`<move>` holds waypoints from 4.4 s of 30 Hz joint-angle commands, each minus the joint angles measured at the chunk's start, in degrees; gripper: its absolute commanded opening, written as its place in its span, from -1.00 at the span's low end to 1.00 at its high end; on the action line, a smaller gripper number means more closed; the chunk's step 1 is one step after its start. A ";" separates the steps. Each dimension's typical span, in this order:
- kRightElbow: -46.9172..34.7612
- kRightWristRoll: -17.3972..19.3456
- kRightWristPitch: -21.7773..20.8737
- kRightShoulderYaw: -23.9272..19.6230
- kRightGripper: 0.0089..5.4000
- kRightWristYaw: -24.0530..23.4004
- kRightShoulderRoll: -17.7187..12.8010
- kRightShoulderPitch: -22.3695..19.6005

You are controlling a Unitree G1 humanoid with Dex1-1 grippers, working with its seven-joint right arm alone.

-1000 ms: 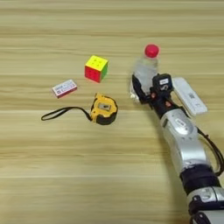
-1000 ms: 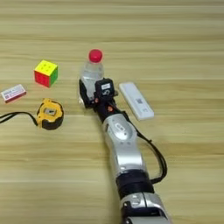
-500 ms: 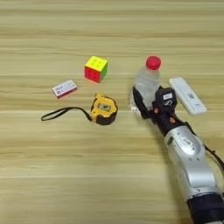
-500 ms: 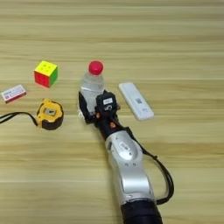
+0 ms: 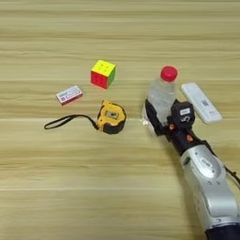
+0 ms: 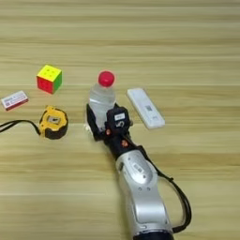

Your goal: Move the objects on the table

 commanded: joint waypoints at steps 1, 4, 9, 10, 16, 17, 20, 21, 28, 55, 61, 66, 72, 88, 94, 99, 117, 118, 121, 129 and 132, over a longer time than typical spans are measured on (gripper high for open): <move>-2.37 0.12 1.06 0.40 0.14 -0.43 -0.14 0.45; -3.17 0.13 1.35 0.54 0.14 -0.46 -0.12 1.26; -5.36 0.05 1.77 1.14 0.14 -0.48 -0.14 3.46; -5.73 0.02 1.85 1.26 0.14 -0.47 -0.20 3.88; -6.02 0.03 2.03 1.39 0.14 -0.62 -0.24 4.84; -5.83 0.02 2.03 1.41 0.14 -0.66 -0.20 4.75; -5.18 -0.10 1.83 1.46 0.14 -0.73 -0.12 4.45; -5.03 -0.18 1.80 1.40 0.27 -0.84 -0.13 4.28; -4.47 -0.53 1.74 1.21 0.52 -1.28 -0.15 3.75; -7.52 0.01 1.92 0.26 0.98 -2.36 -0.36 2.06; -8.75 0.08 2.26 0.43 0.98 -2.47 -0.48 2.35; -10.67 0.13 2.74 0.56 0.98 -2.38 -0.64 2.64; -14.91 0.32 3.75 0.69 0.98 -2.27 -0.89 3.64; -23.19 0.21 4.60 1.08 0.98 -2.25 -1.01 4.48; -25.69 0.54 5.35 0.33 0.98 -1.93 -1.84 6.21; -26.97 1.08 5.90 -0.08 0.98 -1.08 -2.68 8.67; -24.96 1.81 4.23 -5.92 0.98 -0.33 -4.51 18.18; -24.52 1.73 4.04 -6.25 0.98 -0.37 -4.54 18.27; -22.00 1.12 3.23 -7.72 0.98 -1.12 -4.69 17.35; -15.07 -0.26 3.09 -10.89 0.98 -4.00 -5.06 11.35; -12.22 0.03 3.51 -11.71 0.98 -4.18 -5.48 8.95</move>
